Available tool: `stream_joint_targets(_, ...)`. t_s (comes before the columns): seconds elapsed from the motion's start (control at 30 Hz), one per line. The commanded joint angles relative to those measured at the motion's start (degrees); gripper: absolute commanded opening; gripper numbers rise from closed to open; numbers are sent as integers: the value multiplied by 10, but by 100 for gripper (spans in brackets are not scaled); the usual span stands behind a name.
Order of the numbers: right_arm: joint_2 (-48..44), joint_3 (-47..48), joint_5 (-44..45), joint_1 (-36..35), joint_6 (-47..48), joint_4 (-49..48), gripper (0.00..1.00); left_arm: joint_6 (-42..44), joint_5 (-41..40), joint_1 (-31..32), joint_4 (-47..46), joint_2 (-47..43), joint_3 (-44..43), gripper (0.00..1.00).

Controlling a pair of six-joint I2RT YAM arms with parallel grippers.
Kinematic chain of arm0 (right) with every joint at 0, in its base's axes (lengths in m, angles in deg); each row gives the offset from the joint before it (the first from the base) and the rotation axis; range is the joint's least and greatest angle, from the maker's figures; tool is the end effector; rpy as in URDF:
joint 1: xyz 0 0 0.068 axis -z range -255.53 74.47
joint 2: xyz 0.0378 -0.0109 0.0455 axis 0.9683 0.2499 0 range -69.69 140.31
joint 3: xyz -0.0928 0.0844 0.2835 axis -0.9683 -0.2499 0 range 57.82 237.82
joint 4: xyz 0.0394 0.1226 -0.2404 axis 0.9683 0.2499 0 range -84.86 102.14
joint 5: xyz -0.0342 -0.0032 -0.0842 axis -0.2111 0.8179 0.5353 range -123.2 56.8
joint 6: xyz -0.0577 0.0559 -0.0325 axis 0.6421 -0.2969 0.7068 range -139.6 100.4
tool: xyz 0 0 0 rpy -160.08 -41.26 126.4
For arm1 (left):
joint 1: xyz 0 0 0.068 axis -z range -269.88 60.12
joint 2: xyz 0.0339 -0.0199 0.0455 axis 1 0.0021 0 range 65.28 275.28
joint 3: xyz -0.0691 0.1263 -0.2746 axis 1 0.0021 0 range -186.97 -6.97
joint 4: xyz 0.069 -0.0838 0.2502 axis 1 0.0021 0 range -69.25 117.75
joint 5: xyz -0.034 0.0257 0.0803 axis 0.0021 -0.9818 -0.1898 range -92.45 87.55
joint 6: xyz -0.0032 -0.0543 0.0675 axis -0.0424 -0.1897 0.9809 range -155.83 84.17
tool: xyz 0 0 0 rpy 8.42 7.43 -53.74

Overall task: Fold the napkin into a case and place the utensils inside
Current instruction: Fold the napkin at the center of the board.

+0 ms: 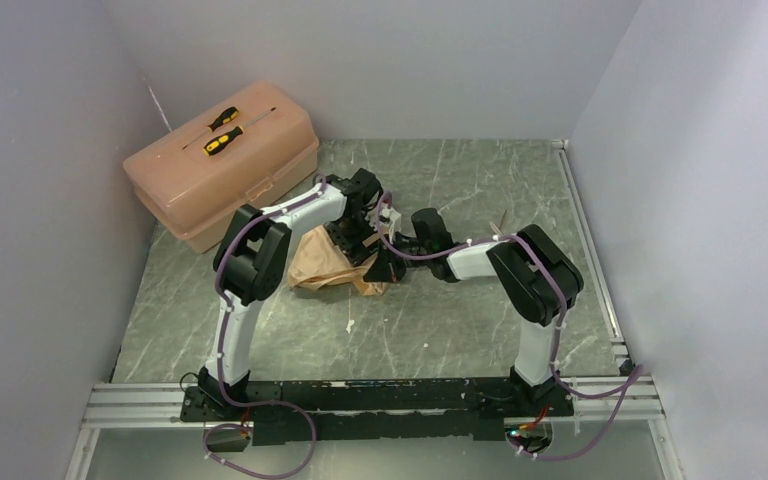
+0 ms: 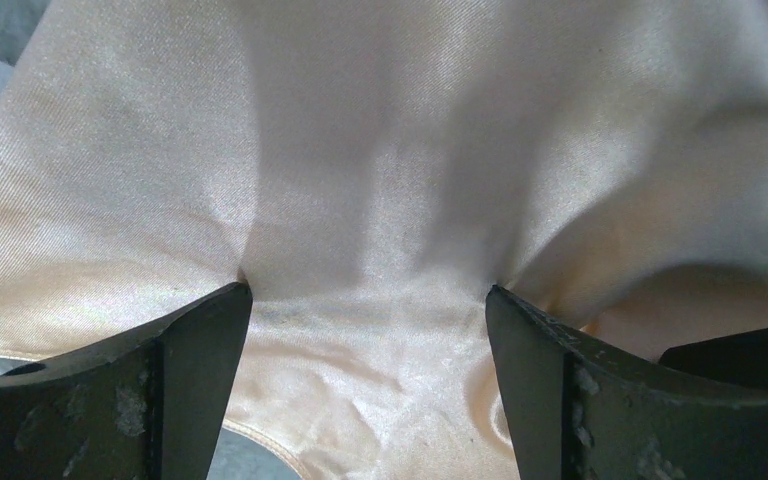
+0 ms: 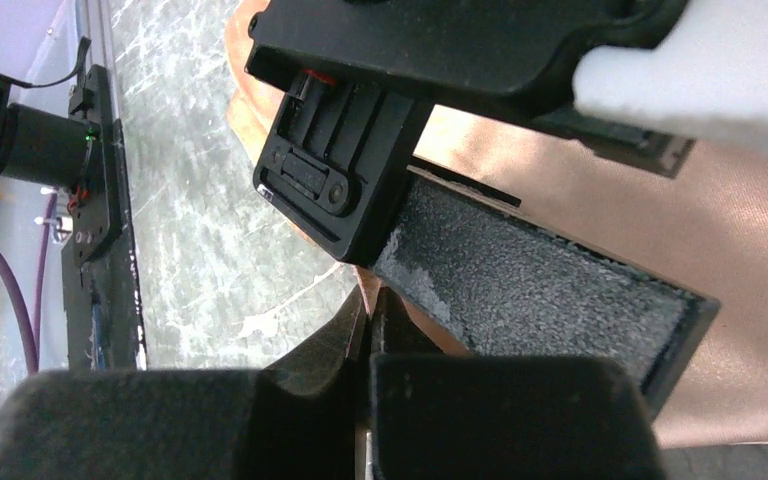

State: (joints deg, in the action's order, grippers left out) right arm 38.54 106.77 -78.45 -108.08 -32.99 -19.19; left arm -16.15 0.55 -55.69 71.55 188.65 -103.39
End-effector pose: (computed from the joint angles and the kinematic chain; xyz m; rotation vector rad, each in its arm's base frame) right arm 0.3098 0.2623 0.1371 -0.8442 2.1065 1.3019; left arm 0.3902 -0.2701 0.1559 1.3363 2.6120 -0.1161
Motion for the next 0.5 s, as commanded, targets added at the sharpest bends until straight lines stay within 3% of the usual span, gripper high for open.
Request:
stream_joint_targets(0.0, 57, -10, 49, 39, -59, 86, 0, 57, 61, 10, 71, -101, -9, 94)
stream_joint_targets(0.47, 96, -24, 0, 60, -93, 56, 0, 21, 84, -17, 23, -160, -1, 94)
